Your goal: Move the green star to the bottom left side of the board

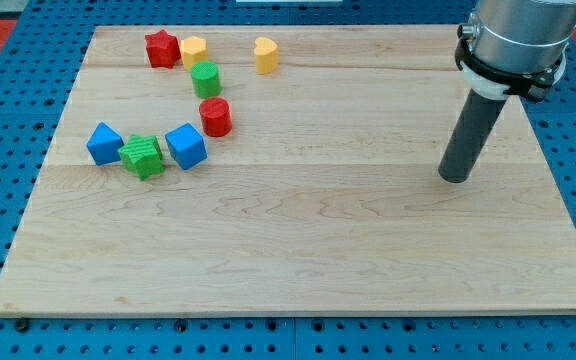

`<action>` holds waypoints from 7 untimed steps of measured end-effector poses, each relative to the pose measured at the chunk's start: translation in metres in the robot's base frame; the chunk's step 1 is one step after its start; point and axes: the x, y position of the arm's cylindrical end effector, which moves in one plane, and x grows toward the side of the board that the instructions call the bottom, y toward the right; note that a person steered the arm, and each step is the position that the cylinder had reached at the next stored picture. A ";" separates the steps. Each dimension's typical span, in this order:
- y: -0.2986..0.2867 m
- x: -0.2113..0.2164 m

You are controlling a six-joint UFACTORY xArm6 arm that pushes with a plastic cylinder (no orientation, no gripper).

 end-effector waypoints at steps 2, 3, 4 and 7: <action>0.000 0.000; -0.002 0.005; -0.003 0.054; -0.218 0.129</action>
